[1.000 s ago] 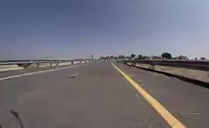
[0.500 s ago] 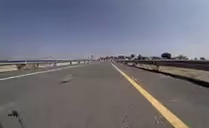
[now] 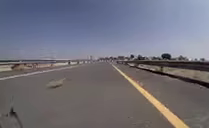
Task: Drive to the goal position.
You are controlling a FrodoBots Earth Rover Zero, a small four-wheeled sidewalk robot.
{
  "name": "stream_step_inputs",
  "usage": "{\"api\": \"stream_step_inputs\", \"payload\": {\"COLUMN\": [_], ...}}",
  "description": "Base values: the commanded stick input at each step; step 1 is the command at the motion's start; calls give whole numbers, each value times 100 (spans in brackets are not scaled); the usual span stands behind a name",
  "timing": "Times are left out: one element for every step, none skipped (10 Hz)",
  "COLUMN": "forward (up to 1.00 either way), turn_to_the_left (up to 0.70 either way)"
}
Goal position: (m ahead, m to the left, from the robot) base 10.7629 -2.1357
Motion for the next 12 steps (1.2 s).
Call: {"api": "stream_step_inputs", "payload": {"forward": [100, 100, 100, 100, 100, 100, 100, 100, 100, 100, 100, 100], "turn_to_the_left": [0, 0, 0, 0, 0, 0, 0, 0, 0, 0, 0, 0]}}
